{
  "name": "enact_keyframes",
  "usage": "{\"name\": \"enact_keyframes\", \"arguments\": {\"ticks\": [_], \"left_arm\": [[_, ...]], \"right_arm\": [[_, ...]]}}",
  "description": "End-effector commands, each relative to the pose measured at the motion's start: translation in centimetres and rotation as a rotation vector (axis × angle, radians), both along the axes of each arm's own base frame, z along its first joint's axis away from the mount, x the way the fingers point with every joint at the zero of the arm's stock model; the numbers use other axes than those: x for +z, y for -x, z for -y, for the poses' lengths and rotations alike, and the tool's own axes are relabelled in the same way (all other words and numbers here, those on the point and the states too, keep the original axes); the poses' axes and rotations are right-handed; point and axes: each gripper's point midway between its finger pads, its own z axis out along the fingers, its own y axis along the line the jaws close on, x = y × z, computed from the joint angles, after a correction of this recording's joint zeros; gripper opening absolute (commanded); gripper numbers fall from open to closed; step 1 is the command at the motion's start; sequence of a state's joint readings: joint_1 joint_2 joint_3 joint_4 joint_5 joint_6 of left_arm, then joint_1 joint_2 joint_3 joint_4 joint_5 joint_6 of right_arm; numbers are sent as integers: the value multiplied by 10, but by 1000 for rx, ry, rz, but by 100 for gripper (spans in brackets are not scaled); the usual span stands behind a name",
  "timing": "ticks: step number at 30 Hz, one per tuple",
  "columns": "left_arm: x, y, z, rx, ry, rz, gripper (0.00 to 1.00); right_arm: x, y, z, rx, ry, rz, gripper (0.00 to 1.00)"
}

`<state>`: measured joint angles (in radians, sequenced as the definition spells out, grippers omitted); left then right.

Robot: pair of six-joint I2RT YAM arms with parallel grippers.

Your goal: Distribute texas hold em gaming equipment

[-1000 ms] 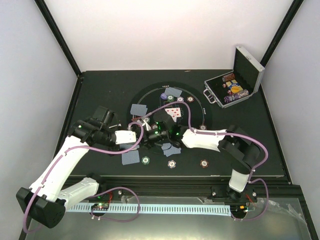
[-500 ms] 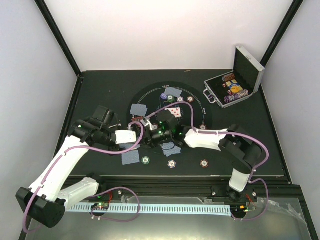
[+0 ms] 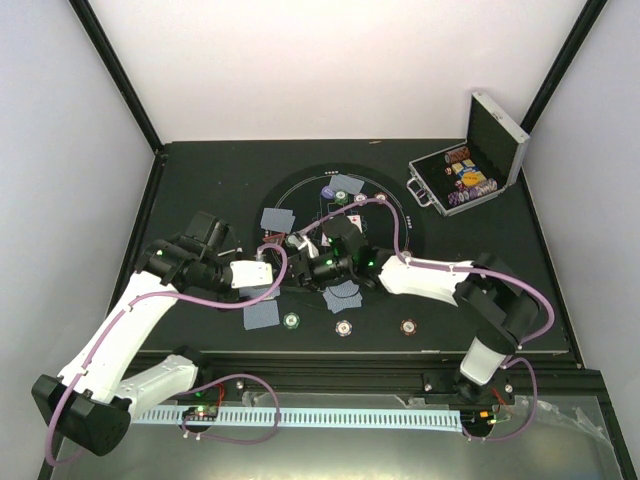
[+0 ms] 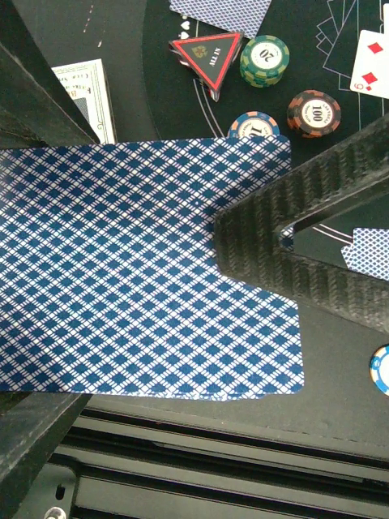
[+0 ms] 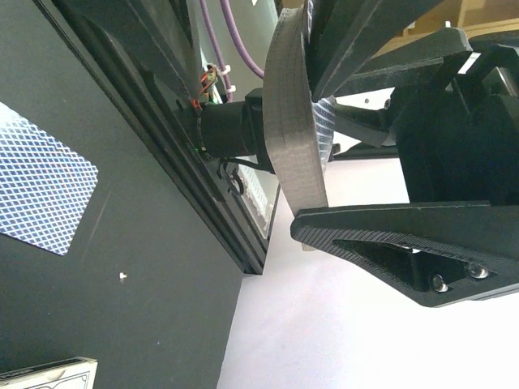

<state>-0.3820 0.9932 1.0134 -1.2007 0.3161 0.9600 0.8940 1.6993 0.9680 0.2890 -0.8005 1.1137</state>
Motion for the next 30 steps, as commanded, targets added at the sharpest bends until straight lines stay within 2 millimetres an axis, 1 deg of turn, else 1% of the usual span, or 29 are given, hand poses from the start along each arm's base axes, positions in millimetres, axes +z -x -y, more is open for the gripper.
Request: {"name": "enact_keyframes", "arguments": {"ticks": [1,4,6,9,14,17,22,25,27,30], "left_arm": [[13,0,3,2,25,24,2],[13,0,3,2,27,20,2],[13,-1,4,3,30,19,1],[15,-1,5,1,38,22,2],[14,0,5,-2,37,26,2],[15,0,4,-1,33,26,2],[16,0,2,1,25,27,2],[16,0,2,1,25,27,1],[16,0,3,0,27,28,1],[17,0,3,-1,29,29,2]], "right_arm": [[-24,-2,16,-39,100,-28,41],[-1,1,2,-24,44,-13,52],[8,7,-11,-2,30,-3,57],[7,13,-27,20,24,-15,58],[-6,14,-37,22,21,-50,58],[-19,13,-35,15,52,-59,57],[-46,6,-18,-27,109,-88,51],[-53,-1,-4,-57,123,-94,50],[-54,-3,3,-67,131,-91,49],[-56,-4,8,-71,142,-85,47]]}}
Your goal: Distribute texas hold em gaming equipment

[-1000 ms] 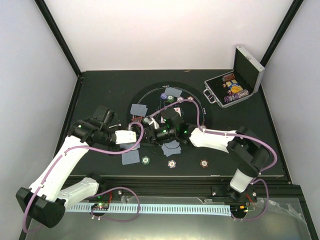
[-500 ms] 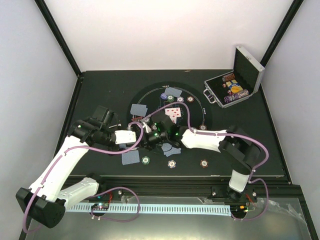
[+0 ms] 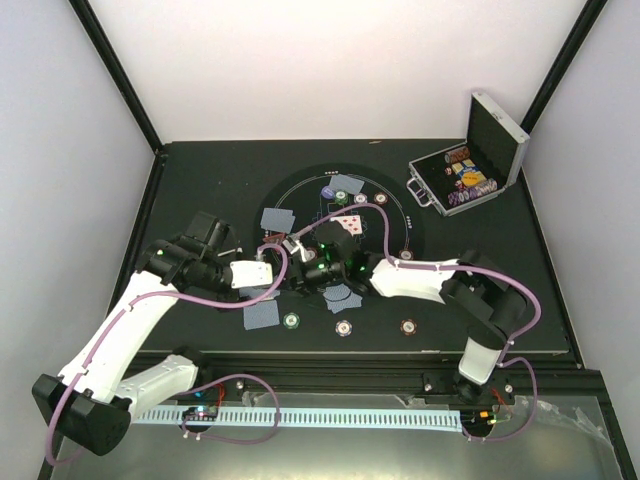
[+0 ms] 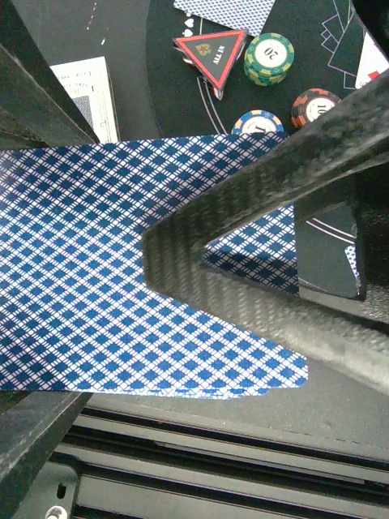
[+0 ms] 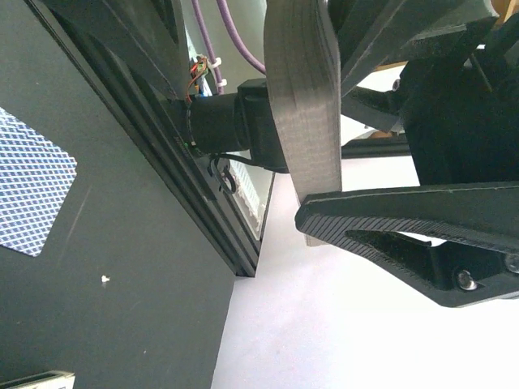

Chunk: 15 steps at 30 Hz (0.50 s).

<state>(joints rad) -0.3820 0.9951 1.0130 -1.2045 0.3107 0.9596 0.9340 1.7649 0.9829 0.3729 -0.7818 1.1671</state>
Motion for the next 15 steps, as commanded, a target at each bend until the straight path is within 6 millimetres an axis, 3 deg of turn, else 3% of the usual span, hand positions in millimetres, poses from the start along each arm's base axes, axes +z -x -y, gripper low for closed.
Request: {"name": "enact_keyframes", "arguments": {"ticks": [1,7,15], "left_arm": [[19,-1,4,-3,36,35,1],[18,0,4,-2,33,33,1],[15,-1,5,2,39,24,2]], "right_arm": [[-47,-10,26,-76,157,-61,46],[-45,-12,29,-79,169,-49,44],[8,-3,-7,-59,26,-5,60]]}}
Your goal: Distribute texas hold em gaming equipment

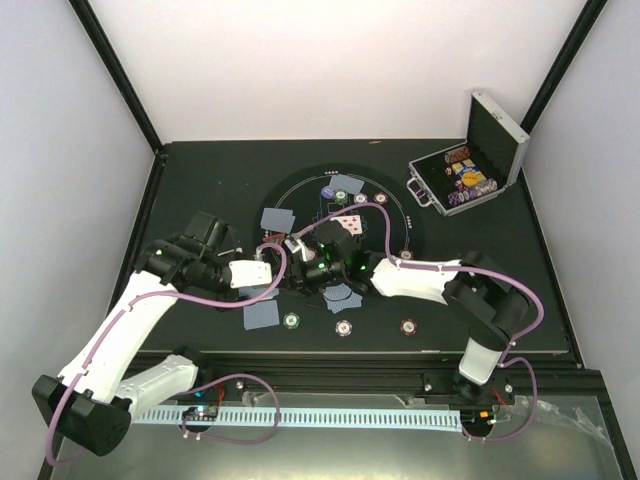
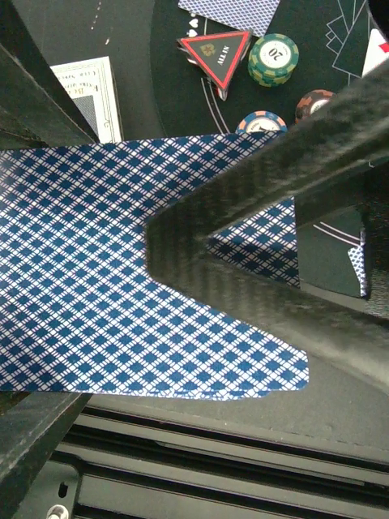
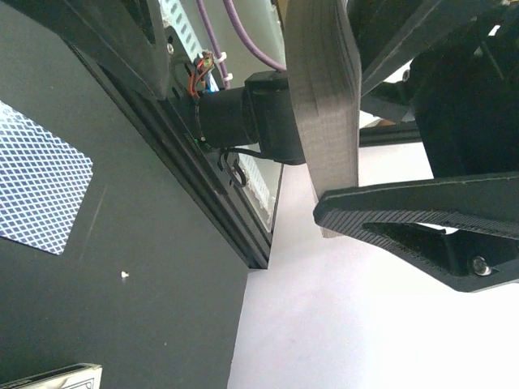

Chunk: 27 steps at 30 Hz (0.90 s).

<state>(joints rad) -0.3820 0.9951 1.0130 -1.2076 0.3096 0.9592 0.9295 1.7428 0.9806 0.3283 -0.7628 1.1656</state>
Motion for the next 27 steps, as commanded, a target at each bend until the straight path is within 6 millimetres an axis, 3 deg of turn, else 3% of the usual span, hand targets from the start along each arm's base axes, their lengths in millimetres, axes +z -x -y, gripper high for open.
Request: {"name": "enact_keyframes", "arguments": {"ticks": [1,11,20,27], "left_arm": [[15,-1,6,1,41,25,2],[18,-1,7,0,56,33,2],[22,1,6,-1,59,44,2],[20,1,5,0,54,43,2]], "right_arm": [[10,0,-16,-43,-8,5,61],[-5,4,-31,-52,-21,-32,53],[-31,-7,6,-126,40,-38,51],[-20,-7,8,-114,38,-1,44]]}}
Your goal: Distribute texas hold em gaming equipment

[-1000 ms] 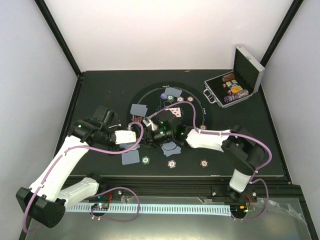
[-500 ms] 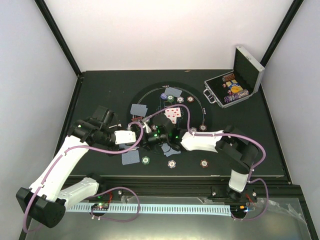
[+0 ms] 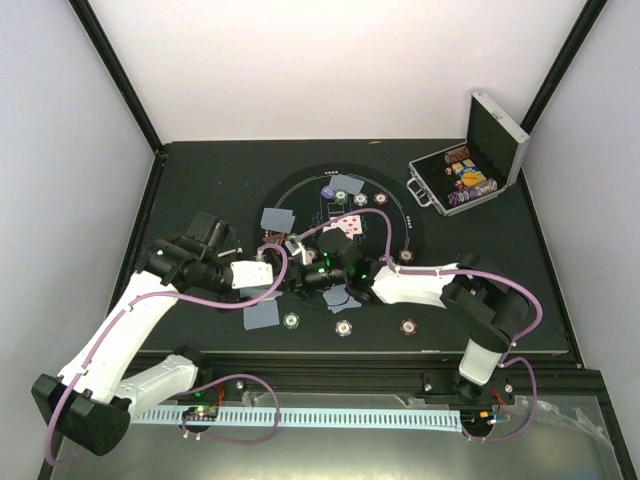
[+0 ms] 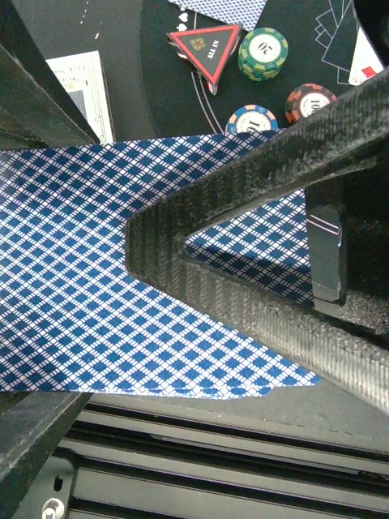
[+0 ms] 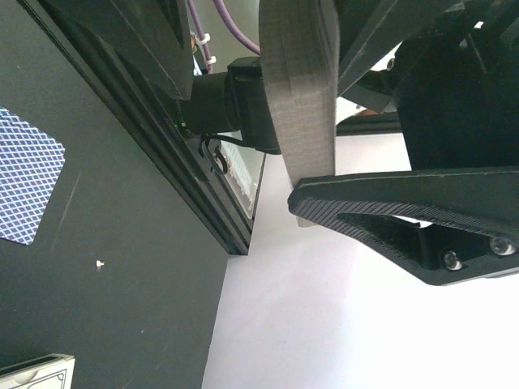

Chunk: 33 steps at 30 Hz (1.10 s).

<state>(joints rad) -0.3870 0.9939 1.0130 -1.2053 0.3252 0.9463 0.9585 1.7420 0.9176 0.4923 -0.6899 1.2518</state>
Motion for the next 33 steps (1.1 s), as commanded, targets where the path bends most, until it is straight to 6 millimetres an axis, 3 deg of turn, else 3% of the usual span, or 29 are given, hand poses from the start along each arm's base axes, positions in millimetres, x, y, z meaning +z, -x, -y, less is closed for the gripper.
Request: {"name": "enact_keyframes", "arguments": {"ticks": [1,6,21,25,27,28,31,33], "left_arm": [[18,0,2,0,37,49,2],[14,-2,1,3,29,55,2],[9,-8,-2,17,7,72,1],[8,-7,-3,18,-1,68,3],[6,-5,-3,14,-7,48,11],[5,-3,-4,12,-10,36,20],[3,9,-3,-12,-8,-31,47],[4,12,-2,-14,-5,-53,55]], "right_arm": [[-20,-9,14,-48,92,4,41],[2,-6,11,-27,54,38,29],[31,26,-20,110,-132,-32,28],[34,26,-19,107,-140,-33,15],[33,26,-18,111,-131,-17,7],[32,26,-17,112,-125,-11,3],[30,27,-16,123,-97,23,1],[27,28,-14,127,-81,36,1]]}}
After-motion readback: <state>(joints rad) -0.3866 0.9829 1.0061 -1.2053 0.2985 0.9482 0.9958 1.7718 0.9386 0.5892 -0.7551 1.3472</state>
